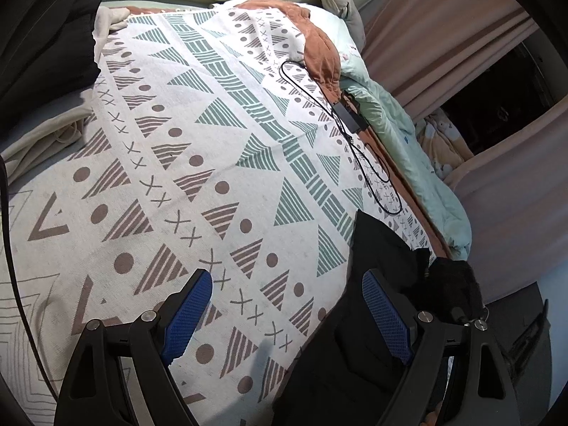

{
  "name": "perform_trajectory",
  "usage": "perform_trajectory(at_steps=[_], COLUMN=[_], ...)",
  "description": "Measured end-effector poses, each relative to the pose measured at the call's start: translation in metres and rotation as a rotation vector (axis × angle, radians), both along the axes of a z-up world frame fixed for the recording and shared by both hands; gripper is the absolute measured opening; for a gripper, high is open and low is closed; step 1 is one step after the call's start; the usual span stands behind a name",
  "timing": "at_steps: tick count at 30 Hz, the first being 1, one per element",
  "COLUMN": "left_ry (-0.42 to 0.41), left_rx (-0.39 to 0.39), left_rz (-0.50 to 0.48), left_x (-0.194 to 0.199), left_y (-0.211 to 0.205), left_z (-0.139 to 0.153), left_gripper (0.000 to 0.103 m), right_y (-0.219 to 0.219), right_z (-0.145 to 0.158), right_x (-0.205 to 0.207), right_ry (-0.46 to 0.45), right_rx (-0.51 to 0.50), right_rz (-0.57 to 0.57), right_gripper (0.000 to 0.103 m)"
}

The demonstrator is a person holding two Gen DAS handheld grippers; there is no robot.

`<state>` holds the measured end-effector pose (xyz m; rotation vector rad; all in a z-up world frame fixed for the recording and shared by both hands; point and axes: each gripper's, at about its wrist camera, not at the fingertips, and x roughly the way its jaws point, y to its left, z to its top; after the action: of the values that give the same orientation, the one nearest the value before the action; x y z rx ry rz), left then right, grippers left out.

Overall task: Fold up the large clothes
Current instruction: 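Grasp the jacket hem with the right tool and lift it up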

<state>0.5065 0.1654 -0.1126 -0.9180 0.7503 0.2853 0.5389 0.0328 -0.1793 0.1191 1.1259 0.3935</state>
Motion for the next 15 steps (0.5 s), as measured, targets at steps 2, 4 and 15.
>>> perform_trajectory(at_steps=[2,4,15], left_ry=[0.0,0.001,0.005], left_rx=[0.002,0.009,0.086], left_rz=[-0.001,-0.004,-0.078], left_x=[0.0,0.0,0.012], left_y=[0.0,-0.001,-0.027], left_z=[0.0,0.002,0.009], left_gripper=[0.087,0.087,0.087], right_y=[-0.001,-0.01,-0.157], right_z=[-0.006,0.002,0.061], right_x=[-0.008,-0.016,-0.036], right_ry=[0.036,0.026,-0.014], right_rx=[0.015,0.035,-0.013], right_rz=[0.033,0.037,-0.176], right_gripper=[0.065,0.067,0.067])
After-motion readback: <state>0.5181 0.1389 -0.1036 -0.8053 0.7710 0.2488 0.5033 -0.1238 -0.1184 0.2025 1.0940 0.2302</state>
